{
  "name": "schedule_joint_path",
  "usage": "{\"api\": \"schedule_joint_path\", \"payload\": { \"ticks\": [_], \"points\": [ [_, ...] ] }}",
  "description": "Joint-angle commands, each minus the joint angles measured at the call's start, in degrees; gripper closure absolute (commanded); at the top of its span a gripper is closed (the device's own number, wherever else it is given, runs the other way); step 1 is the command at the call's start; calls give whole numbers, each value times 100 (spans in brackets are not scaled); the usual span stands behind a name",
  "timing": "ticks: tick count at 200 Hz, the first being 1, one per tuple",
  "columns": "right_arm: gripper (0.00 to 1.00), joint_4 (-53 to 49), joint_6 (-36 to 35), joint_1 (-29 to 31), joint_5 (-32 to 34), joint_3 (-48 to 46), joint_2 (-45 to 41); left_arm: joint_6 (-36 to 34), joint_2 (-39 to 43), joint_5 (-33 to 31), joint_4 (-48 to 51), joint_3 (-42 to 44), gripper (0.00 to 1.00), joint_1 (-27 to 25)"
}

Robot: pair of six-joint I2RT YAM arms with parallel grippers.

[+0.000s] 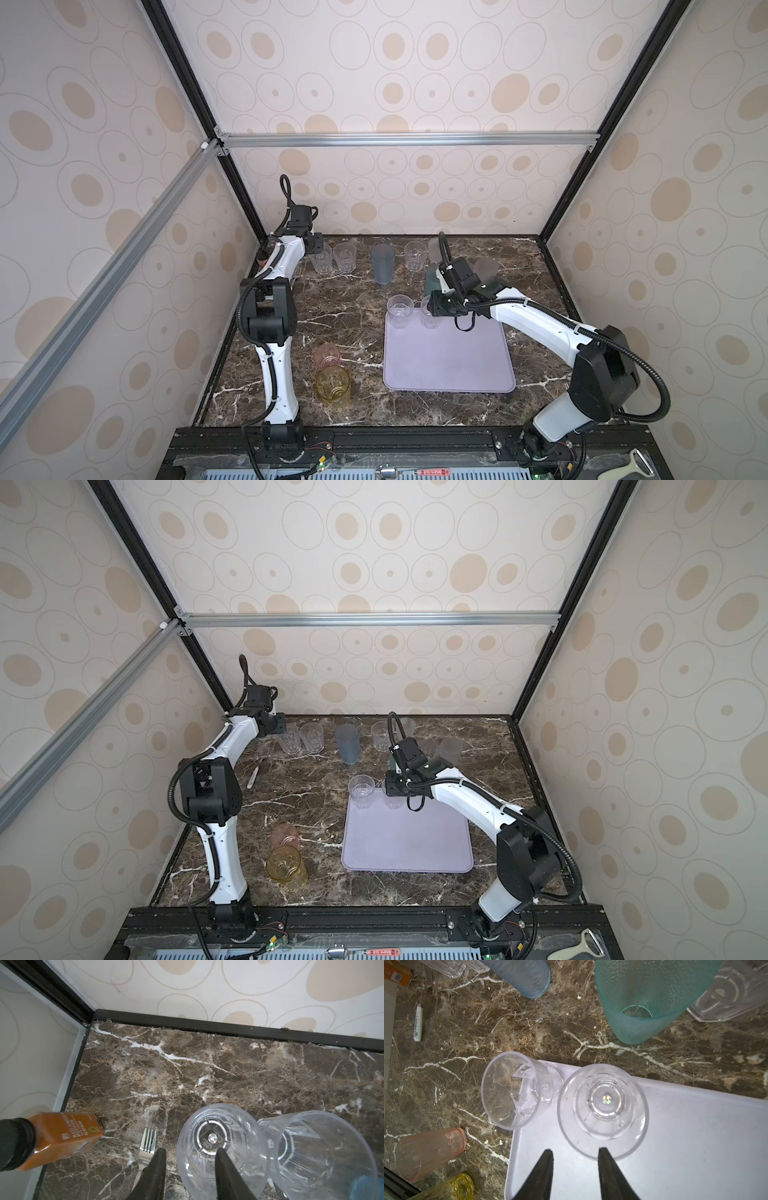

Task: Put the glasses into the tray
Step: 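Reach the left gripper to the cluster and grasp a third clear glass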

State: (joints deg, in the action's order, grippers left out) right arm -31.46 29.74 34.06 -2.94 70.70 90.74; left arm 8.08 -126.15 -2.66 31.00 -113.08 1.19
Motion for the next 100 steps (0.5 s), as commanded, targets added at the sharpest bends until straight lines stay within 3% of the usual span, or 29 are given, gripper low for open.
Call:
{"api": "schedule_joint_path", "payload": {
  "ticks": [1, 43, 100],
  "points": [
    [61, -24, -188, 29, -14, 33, -168, -192, -233, -55, 354, -431, 61, 56],
    [61, -501, -419, 21, 184, 350, -228, -113, -760, 111, 563, -976, 64, 67],
    [61, -751, -288, 36, 189, 508, -234, -138, -806, 101, 393, -757, 69, 65]
  ]
}}
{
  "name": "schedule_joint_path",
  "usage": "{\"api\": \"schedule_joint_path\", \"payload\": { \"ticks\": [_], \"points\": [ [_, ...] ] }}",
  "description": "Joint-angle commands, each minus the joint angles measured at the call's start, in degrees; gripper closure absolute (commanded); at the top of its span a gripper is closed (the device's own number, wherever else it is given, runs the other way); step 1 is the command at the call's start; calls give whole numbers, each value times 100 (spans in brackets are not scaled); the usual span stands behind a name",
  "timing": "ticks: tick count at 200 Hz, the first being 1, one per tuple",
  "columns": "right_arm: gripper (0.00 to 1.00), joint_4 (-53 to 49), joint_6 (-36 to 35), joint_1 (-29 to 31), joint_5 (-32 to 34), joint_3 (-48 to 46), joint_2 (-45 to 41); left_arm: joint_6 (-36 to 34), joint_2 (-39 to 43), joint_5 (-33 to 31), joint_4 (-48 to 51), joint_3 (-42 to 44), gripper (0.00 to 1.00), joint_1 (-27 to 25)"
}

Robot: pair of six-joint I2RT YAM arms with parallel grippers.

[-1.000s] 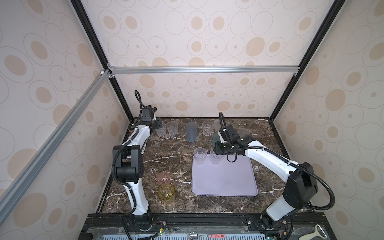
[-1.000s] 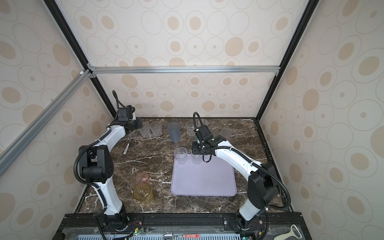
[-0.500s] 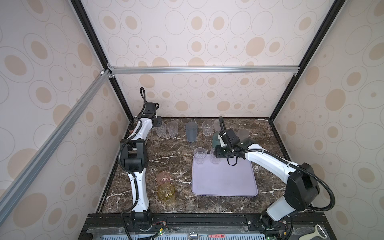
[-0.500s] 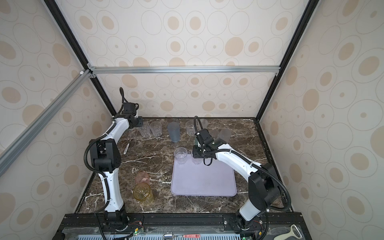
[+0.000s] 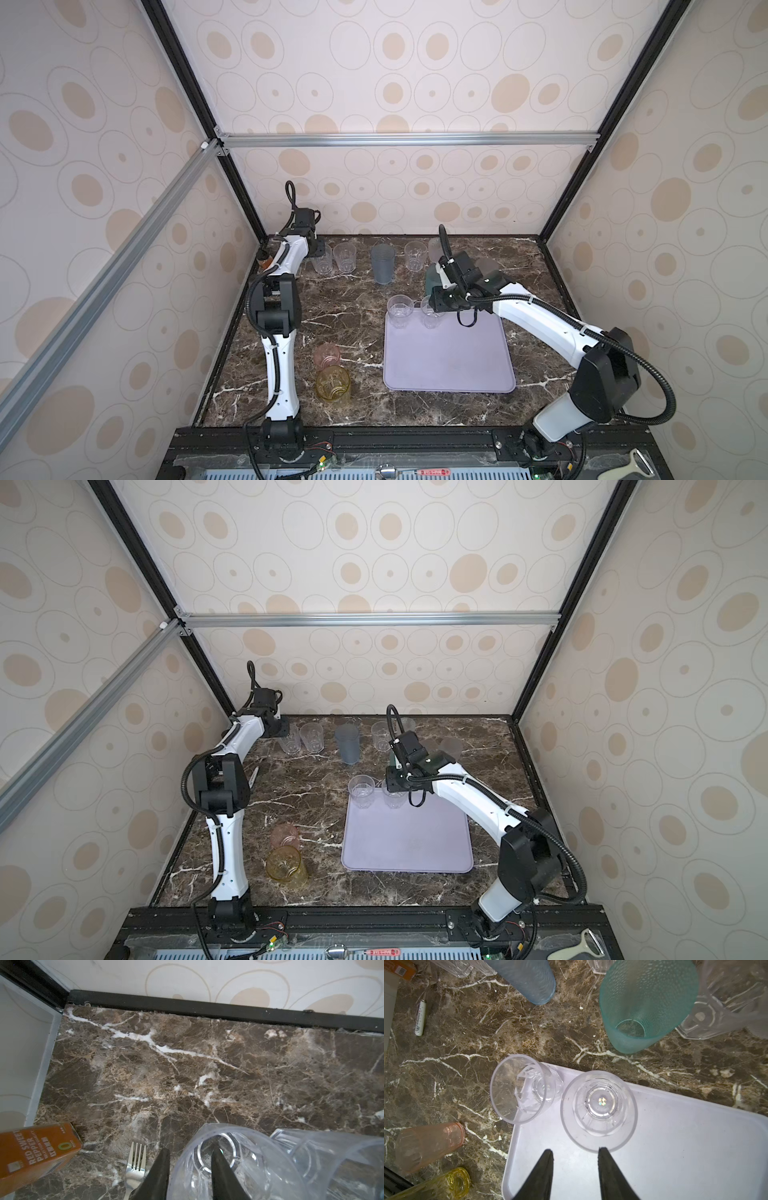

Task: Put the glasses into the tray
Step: 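Reach the left gripper to the cluster and grasp a third clear glass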

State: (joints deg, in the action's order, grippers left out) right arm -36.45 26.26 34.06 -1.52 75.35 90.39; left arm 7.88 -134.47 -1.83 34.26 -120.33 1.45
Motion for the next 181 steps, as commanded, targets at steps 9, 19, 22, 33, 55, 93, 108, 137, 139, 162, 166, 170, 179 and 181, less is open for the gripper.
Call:
{"api": "schedule_joint_path", "payload": {
  "ticks": [9, 19, 22, 33, 55, 93, 108, 137, 139, 162, 166, 170, 179, 181],
  "points": [
    [61, -268, 111, 48, 64, 12, -241, -150, 18, -1, 59, 0, 71, 39],
    [61, -337, 154, 56, 92, 10, -269, -180, 26, -32, 54, 50, 74, 39],
    [61, -363, 166, 69, 105, 6, -286, -189, 34, -44, 58, 68, 75, 38],
    [61, -441, 193, 79, 156, 8, -325, -227, 68, -100, 44, 155, 80, 41],
    [61, -503, 239, 108, 250, -19, -412, -282, 268, -164, -115, 506, 86, 39],
    [61, -616, 265, 186, 299, 133, -348, -282, 503, -62, -199, 836, 97, 40],
    [61, -670, 240, 252, 364, 206, -355, -244, 720, -81, -244, 1052, 100, 36],
    [61, -634, 231, 311, 372, 196, -383, -91, 1641, -83, -555, 1995, 100, 39],
    [61, -631, 224, 311, 363, 198, -376, -71, 1720, -82, -588, 2066, 100, 35],
    [62, -644, 134, 337, 349, 337, -230, 136, 2642, -133, -936, 2911, 100, -37],
    [62, -649, 113, 343, 363, 385, -202, 173, 2799, -165, -965, 3049, 100, -58],
    [62, -653, 103, 346, 377, 424, -181, 205, 2953, -207, -1005, 3167, 100, -93],
    [62, -621, 91, 364, 414, 508, -125, 281, 3334, -327, -1075, 3447, 100, -182],
    [62, -614, 86, 371, 415, 527, -111, 306, 3422, -367, -1087, 3501, 100, -209]
  ]
}}
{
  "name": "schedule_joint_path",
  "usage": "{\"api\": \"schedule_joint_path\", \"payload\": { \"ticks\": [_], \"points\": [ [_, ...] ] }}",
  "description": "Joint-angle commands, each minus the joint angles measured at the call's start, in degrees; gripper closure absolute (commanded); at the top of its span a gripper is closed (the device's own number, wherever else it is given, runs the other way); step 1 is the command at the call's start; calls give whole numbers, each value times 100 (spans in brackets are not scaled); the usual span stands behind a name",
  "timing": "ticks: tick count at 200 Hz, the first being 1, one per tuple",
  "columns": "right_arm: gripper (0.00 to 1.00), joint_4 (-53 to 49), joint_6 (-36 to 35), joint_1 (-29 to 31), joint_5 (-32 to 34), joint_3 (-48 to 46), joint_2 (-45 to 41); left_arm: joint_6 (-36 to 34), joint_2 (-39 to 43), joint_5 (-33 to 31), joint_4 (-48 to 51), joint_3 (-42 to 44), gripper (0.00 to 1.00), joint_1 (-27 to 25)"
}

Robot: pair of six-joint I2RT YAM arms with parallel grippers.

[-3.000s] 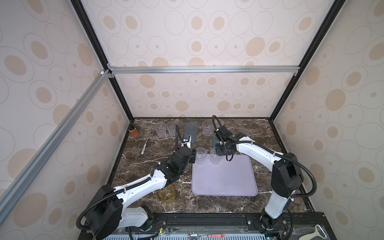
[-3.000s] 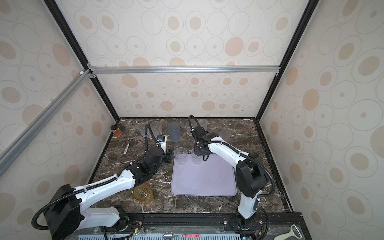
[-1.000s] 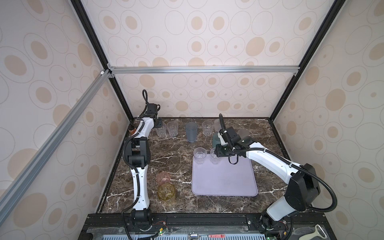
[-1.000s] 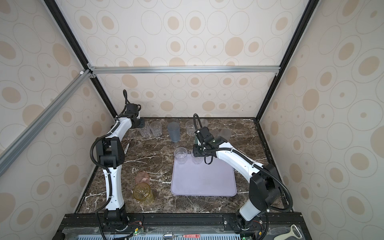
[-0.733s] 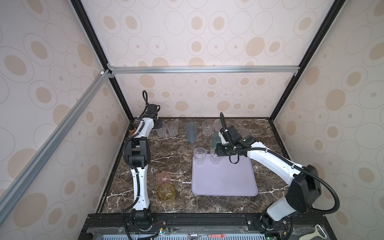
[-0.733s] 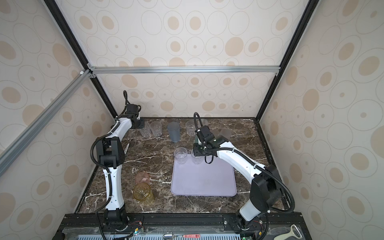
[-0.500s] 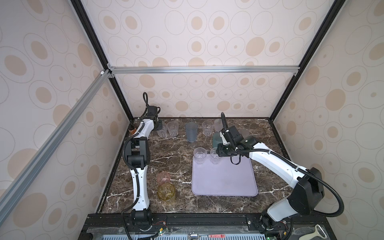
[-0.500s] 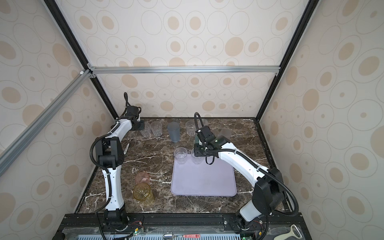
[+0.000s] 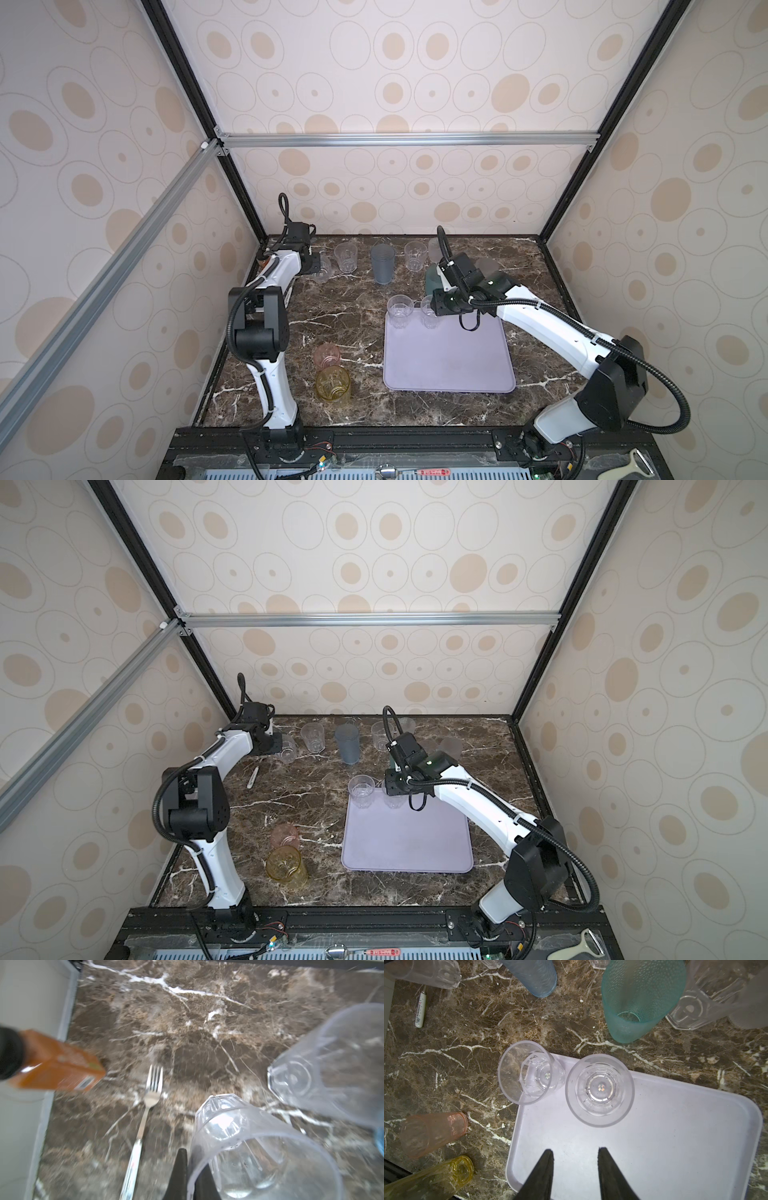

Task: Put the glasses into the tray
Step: 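Carry the third clear glass over the tray with the left gripper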

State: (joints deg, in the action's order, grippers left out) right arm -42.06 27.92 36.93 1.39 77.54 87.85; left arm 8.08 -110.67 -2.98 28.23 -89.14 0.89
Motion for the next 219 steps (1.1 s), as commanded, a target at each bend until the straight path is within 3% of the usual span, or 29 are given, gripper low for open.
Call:
{"api": "schedule_joint_path", "payload": {
  "ticks": [1, 48, 87, 135, 160, 219],
  "points": [
    [62, -46, -83, 85, 125, 316, 143, 293, 1084, -266, -484, 416, 100, -169],
    [65, 395, 7, 160, 196, 511, 180, 1111, 3080, -1236, -1171, 1790, 100, -1171],
    [65, 395, 9, 291, 327, 620, 134, 1681, 3686, -1774, -1522, 2206, 100, -2460],
    [67, 507, 184, 399, 626, 296, -562, 2349, 3443, -1905, -2176, 2574, 100, -3803],
    [64, 715, 263, 458, 638, 124, -975, 2464, 3104, -1889, -2256, 2340, 100, -4333],
    [58, 525, 222, 473, 681, 233, -1019, 2486, 2326, -1552, -2174, 1739, 100, -4750]
  ]
}}
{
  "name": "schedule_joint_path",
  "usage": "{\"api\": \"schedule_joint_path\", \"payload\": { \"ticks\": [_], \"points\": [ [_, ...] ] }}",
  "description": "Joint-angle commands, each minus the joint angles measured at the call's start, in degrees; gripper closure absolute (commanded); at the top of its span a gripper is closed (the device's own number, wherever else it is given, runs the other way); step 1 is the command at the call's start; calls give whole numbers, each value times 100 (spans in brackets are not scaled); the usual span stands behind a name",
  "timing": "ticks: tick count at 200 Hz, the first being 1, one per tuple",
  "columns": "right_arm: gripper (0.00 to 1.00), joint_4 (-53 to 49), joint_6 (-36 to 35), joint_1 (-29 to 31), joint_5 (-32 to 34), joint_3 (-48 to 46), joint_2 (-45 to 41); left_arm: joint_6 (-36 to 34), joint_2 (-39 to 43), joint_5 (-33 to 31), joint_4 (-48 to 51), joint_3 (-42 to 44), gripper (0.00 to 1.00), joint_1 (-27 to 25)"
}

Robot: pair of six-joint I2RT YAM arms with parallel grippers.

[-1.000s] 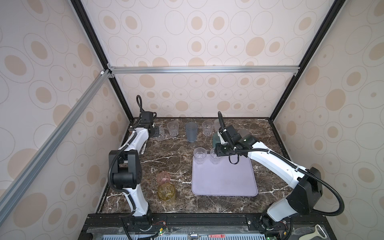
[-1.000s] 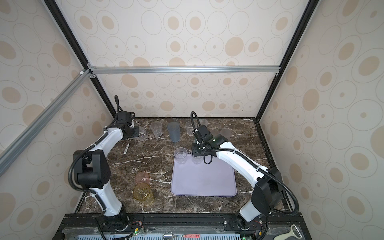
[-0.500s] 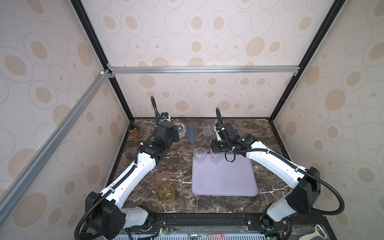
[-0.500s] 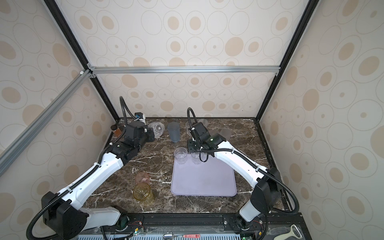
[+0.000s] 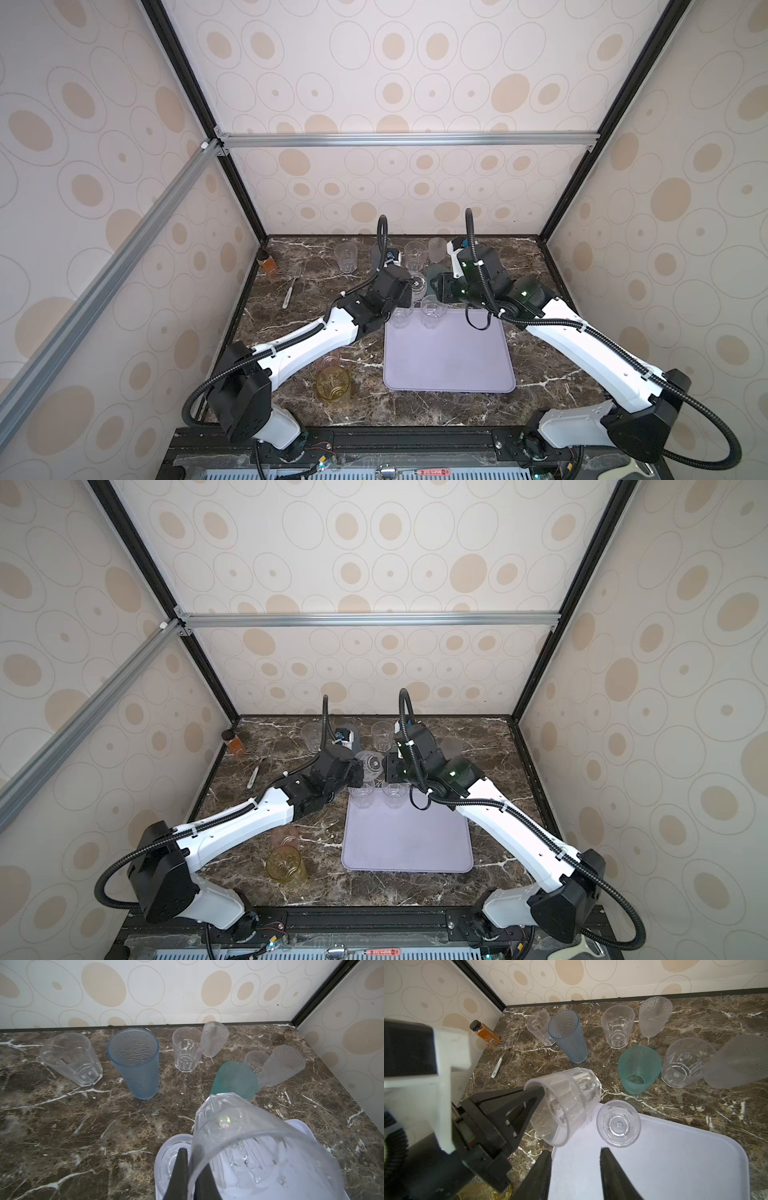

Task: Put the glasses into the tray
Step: 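Carry the third clear glass over the tray with the left gripper, then grip the third glass with the right gripper while the left gripper holds it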

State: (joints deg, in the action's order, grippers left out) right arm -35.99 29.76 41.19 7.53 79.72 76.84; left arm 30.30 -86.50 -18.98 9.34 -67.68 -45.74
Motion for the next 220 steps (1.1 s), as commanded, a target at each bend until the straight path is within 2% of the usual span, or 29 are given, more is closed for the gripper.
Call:
{"api": "schedule_joint_path", "payload": {
  "ticks": [1, 30, 81, 119, 144, 162, 201, 220],
  "points": [
    [58, -83, 34, 47, 74, 11, 89, 269, -93, 55, -293, -410, 100, -95],
    [60, -97, -172, 47, 252, -28, 261, 291, -256, 207, -309, -591, 100, -218],
    [68, -293, -601, 45, 1037, 233, 793, 482, -324, 454, -275, -667, 100, -300],
    [85, -727, -784, 85, 1931, 462, 1129, 697, -432, 647, -441, -703, 100, -369],
    [95, -685, -865, 83, 2235, 401, 1106, 827, -581, 988, -666, -775, 94, -416],
    [99, -737, -928, 62, 2362, 432, 1107, 836, -648, 1136, -781, -878, 90, -474],
    [100, -899, -903, -171, 2324, 434, 991, 801, -508, 1283, -1084, -862, 76, -559],
    [100, -933, -917, -378, 2180, 362, 829, 702, -392, 1249, -1244, -711, 66, -558]
  ]
}}
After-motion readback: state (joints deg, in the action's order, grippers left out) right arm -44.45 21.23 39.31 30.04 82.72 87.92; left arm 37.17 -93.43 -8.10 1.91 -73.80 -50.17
